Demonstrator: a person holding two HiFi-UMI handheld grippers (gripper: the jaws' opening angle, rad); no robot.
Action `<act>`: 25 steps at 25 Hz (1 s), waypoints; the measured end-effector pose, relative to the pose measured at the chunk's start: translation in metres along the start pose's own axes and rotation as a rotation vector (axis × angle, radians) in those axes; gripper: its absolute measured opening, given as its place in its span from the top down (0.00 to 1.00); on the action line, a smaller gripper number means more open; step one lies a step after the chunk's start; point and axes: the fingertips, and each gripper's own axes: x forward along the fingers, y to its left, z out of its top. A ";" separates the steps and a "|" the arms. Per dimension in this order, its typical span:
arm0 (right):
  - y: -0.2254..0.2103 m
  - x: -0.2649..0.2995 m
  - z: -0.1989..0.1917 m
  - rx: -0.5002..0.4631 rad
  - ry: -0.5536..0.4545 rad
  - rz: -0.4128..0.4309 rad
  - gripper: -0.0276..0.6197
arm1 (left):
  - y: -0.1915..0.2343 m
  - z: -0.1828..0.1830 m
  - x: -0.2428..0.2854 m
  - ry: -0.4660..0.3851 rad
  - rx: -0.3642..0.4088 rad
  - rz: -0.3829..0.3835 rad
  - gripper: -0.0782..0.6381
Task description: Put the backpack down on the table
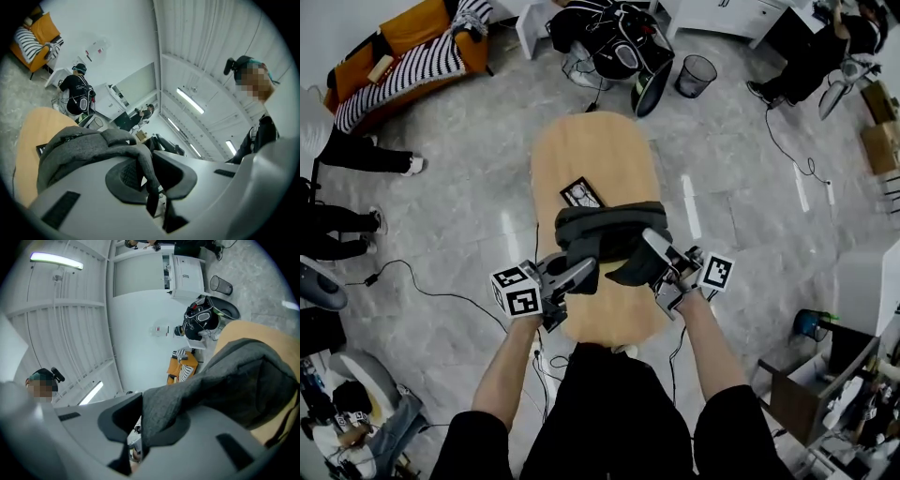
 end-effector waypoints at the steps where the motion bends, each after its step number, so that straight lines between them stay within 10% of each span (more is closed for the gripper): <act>1: 0.000 0.002 0.000 -0.013 0.014 0.002 0.89 | 0.002 0.004 0.001 -0.019 -0.011 -0.009 0.82; 13: -0.078 -0.054 -0.080 -0.329 0.447 -0.387 0.63 | 0.024 -0.058 0.001 0.023 -0.041 0.086 0.84; 25: -0.077 -0.076 -0.074 -0.267 0.379 -0.364 0.57 | 0.015 -0.144 -0.027 0.038 -0.082 0.254 0.84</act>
